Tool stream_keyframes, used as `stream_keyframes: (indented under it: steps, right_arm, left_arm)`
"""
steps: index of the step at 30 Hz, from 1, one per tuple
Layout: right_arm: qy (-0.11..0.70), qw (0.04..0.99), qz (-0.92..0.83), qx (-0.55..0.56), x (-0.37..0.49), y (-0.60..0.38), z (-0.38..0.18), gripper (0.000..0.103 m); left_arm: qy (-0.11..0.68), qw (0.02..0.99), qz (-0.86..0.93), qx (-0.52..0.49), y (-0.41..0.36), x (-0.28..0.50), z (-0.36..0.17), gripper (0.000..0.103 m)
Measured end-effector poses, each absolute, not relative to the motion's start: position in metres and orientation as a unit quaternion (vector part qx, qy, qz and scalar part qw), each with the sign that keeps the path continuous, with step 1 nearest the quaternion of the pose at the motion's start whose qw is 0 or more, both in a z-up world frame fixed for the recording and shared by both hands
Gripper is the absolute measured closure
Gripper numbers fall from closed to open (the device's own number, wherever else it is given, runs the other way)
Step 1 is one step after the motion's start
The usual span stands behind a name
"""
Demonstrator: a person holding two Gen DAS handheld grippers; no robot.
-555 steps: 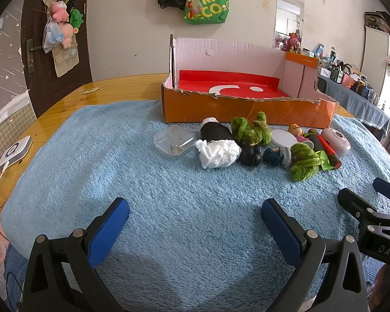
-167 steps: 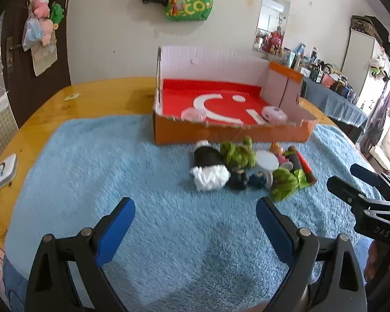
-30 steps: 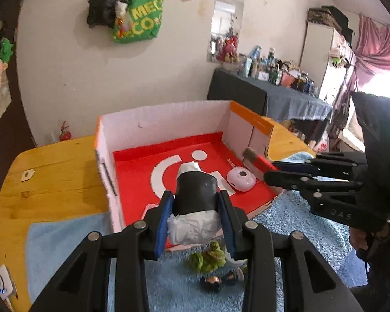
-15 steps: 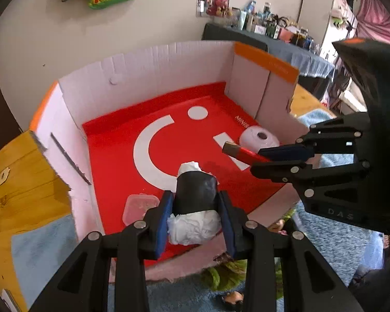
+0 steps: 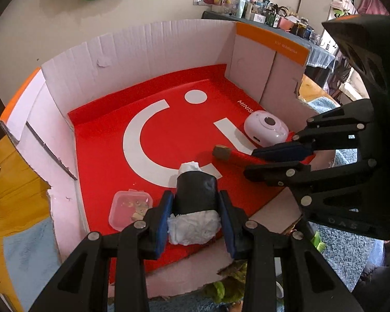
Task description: Organize objects
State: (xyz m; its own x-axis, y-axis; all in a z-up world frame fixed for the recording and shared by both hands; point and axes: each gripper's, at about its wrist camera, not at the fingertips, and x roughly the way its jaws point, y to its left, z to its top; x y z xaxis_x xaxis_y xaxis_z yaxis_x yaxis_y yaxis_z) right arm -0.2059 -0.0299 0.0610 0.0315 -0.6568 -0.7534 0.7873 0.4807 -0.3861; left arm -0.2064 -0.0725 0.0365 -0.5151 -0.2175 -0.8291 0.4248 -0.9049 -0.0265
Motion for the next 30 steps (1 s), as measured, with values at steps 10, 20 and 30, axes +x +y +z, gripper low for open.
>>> stream_keyframes:
  steps: [10, 20, 30]
  right_arm:
    - [0.477, 0.719, -0.499, 0.08, -0.2075, -0.0317, 0.0602, 0.09]
    - [0.474, 0.72, -0.499, 0.085, -0.208, -0.0333, 0.0602, 0.089]
    - [0.474, 0.721, -0.499, 0.085, -0.2078, -0.0321, 0.0604, 0.089]
  left_arm:
    - [0.125, 0.185, -0.861, 0.457, -0.0759, -0.206, 0.034, 0.066]
    - [0.126, 0.187, -0.861, 0.457, -0.0763, -0.2051, 0.0347, 0.066]
    - [0.129, 0.189, -0.86, 0.457, -0.0772, -0.2043, 0.0349, 0.065]
